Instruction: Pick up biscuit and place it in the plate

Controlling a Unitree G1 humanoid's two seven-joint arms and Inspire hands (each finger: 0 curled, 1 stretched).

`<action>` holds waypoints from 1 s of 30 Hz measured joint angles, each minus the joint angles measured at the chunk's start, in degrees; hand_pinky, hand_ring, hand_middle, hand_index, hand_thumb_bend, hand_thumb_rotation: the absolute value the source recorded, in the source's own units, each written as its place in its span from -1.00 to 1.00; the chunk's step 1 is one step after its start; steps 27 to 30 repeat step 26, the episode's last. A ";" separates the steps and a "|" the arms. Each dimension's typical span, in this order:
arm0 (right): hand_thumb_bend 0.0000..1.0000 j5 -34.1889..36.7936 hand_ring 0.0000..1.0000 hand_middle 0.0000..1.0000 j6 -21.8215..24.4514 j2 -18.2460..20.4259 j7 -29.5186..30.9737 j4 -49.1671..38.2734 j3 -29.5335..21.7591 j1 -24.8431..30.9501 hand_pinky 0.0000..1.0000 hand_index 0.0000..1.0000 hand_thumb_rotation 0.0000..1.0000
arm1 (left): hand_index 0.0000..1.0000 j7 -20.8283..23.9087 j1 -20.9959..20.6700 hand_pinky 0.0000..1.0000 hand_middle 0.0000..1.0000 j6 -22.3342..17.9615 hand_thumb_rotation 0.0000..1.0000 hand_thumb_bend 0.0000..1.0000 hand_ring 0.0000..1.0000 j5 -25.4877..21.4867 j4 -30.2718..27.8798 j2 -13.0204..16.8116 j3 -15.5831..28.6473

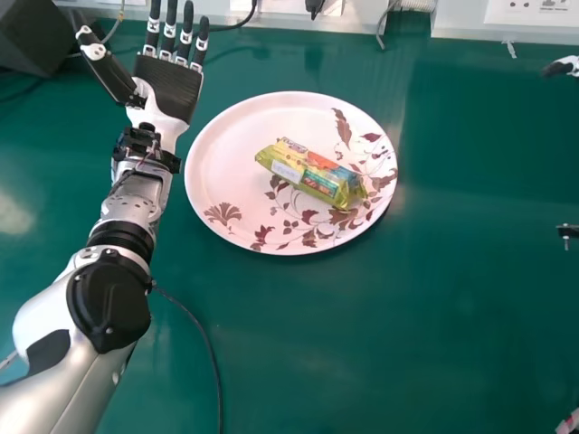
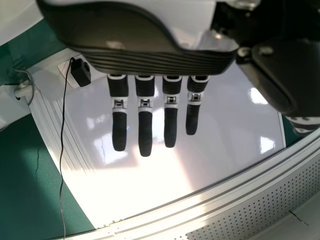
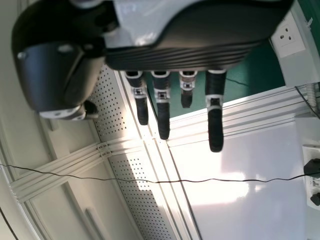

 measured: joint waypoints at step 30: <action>0.07 0.02 0.04 0.58 0.16 0.00 0.97 0.22 -0.62 -0.46 -0.20 0.81 0.12 | 0.70 0.58 -0.10 0.14 0.53 0.45 -0.06 0.97 0.26 -0.23 -0.01 0.00 0.07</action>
